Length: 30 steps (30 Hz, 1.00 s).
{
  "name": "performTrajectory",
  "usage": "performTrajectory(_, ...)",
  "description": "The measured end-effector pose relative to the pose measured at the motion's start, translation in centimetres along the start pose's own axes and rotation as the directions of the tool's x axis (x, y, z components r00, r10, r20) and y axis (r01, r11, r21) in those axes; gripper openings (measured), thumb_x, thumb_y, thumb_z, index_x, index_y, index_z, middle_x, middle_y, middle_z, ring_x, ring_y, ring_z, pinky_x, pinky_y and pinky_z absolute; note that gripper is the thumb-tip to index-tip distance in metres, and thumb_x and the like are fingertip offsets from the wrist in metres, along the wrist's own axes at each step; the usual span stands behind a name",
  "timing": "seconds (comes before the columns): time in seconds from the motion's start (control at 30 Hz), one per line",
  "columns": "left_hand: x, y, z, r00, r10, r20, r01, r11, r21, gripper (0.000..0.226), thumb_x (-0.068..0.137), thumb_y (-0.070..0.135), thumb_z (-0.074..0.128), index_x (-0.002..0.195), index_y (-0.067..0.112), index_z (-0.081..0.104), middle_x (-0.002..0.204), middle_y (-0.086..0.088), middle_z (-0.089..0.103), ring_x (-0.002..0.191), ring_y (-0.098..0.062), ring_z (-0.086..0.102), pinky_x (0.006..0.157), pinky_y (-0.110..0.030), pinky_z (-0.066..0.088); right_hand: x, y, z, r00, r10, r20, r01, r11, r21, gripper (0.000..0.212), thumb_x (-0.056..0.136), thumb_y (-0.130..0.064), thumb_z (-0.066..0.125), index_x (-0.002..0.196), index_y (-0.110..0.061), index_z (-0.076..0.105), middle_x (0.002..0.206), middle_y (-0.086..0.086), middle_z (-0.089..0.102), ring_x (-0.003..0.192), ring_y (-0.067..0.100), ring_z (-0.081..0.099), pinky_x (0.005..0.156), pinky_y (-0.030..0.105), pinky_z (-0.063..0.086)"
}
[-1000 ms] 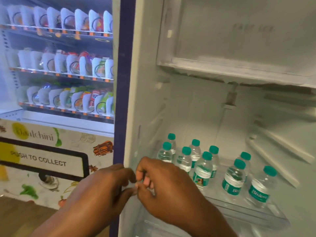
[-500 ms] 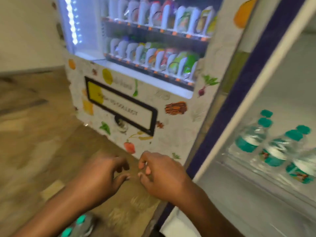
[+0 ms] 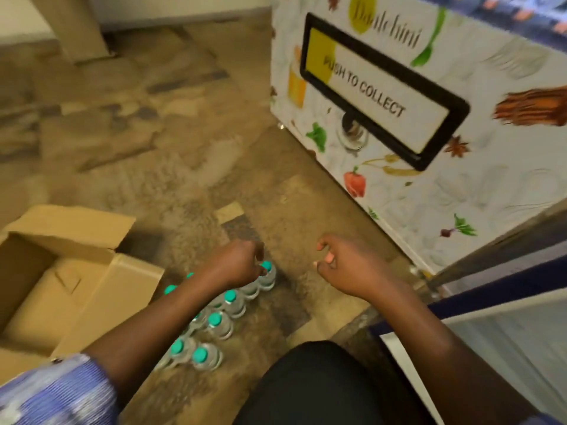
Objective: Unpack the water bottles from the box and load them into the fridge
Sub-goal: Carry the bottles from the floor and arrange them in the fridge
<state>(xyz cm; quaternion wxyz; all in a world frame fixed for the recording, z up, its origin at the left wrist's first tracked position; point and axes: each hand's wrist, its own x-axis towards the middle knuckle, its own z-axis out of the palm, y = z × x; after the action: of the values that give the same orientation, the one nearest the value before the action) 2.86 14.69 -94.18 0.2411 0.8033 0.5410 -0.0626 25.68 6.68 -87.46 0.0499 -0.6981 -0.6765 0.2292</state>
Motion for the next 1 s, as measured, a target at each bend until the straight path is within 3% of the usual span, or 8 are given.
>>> performTrajectory(0.2, 1.7, -3.2, 6.9, 0.989, -0.139, 0.039, 0.133, 0.982, 0.135, 0.056, 0.089, 0.029, 0.061, 0.141, 0.019, 0.042, 0.132, -0.013, 0.050, 0.112, -0.034, 0.059, 0.084, -0.040, 0.051, 0.7, 0.6, 5.0, 0.988, -0.014, 0.152, 0.016, 1.000, -0.013, 0.036, 0.091, -0.041, 0.060, 0.123, -0.029, 0.053, 0.109, -0.004, 0.059, 0.097, 0.015, 0.056, 0.077, 0.033, 0.050)
performTrajectory(0.4, 2.7, -3.5, 10.0, 0.990, -0.136, -0.046, 0.140, 0.984, 0.113, 0.036, 0.090, 0.021, 0.057, 0.122, 0.010, 0.047, 0.119, -0.018, 0.056, 0.101, -0.037, 0.061, 0.075, -0.043, 0.051, 0.0, 1.6, 9.0, 0.979, -0.010, 0.203, 0.001, 0.999, 0.043, 0.035, 0.090, -0.041, 0.061, 0.123, -0.029, 0.055, 0.109, -0.003, 0.060, 0.095, 0.016, 0.058, 0.082, 0.036, 0.053)
performTrajectory(0.57, 1.7, -1.7, 9.5, 0.999, -0.044, -0.014, 0.044, 0.999, 0.027, 0.029, 0.084, 0.022, 0.062, 0.109, 0.010, 0.052, 0.104, -0.013, 0.064, 0.092, -0.032, 0.061, 0.068, -0.036, 0.046, -0.8, 1.7, 11.6, 0.985, -0.019, 0.169, 0.000, 0.994, 0.112, 0.046, 0.091, -0.039, 0.063, 0.133, -0.031, 0.048, 0.121, -0.001, 0.058, 0.103, 0.016, 0.059, 0.085, 0.035, 0.052)
performTrajectory(0.7, -0.2, 1.0, 7.9, 0.993, 0.069, -0.093, -0.085, 0.979, -0.183, 0.027, 0.074, 0.031, 0.071, 0.094, 0.018, 0.059, 0.081, -0.003, 0.064, 0.076, -0.023, 0.060, 0.063, -0.032, 0.047, -0.9, 1.4, 13.0, 0.988, -0.037, 0.152, 0.007, 0.981, 0.195, 0.077, 0.083, -0.042, 0.072, 0.149, -0.030, 0.032, 0.144, -0.001, 0.046, 0.127, 0.021, 0.051, 0.099, 0.040, 0.048)
performTrajectory(0.77, -0.6, 2.0, 7.2, 0.989, 0.129, -0.072, -0.146, 0.926, -0.347, 0.028, 0.070, 0.032, 0.078, 0.085, 0.020, 0.058, 0.070, 0.001, 0.060, 0.065, -0.016, 0.055, 0.058, -0.032, 0.044, -0.9, 1.4, 13.5, 0.989, -0.055, 0.140, 0.018, 0.966, 0.257, 0.086, 0.078, -0.043, 0.076, 0.149, -0.029, 0.030, 0.142, -0.004, 0.049, 0.126, 0.020, 0.051, 0.100, 0.041, 0.047)
performTrajectory(0.93, 0.0, 2.6, 6.8, 0.978, 0.208, 0.019, -0.123, 0.643, -0.756, 0.021, 0.082, 0.030, 0.077, 0.095, 0.015, 0.069, 0.079, -0.006, 0.069, 0.066, -0.010, 0.061, 0.060, -0.028, 0.050, -1.1, 2.5, 13.8, 0.998, 0.048, 0.033, -0.056, 0.940, 0.337, 0.057, 0.081, -0.038, 0.077, 0.128, -0.027, 0.046, 0.109, -0.008, 0.063, 0.099, 0.015, 0.062, 0.071, 0.032, 0.049)
performTrajectory(0.97, 0.5, 2.3, 7.1, 0.985, 0.175, -0.006, -0.115, 0.620, -0.776, 0.021, 0.086, 0.033, 0.072, 0.099, 0.016, 0.069, 0.084, -0.006, 0.071, 0.069, -0.012, 0.064, 0.062, -0.030, 0.053, -1.3, 2.8, 13.7, 0.997, 0.065, 0.028, -0.071, 0.944, 0.323, 0.058, 0.082, -0.037, 0.076, 0.129, -0.027, 0.045, 0.110, -0.008, 0.063, 0.100, 0.015, 0.062, 0.071, 0.030, 0.047)
performTrajectory(1.0, 1.4, 1.8, 7.6, 0.991, 0.117, -0.067, -0.129, 0.673, -0.728, 0.025, 0.088, 0.037, 0.068, 0.104, 0.018, 0.067, 0.091, -0.006, 0.070, 0.075, -0.013, 0.065, 0.068, -0.033, 0.057, -1.5, 3.2, 13.6, 0.996, 0.084, 0.027, -0.088, 0.948, 0.307, 0.060, 0.082, -0.037, 0.076, 0.131, -0.027, 0.044, 0.113, -0.008, 0.062, 0.101, 0.014, 0.060, 0.073, 0.029, 0.045)
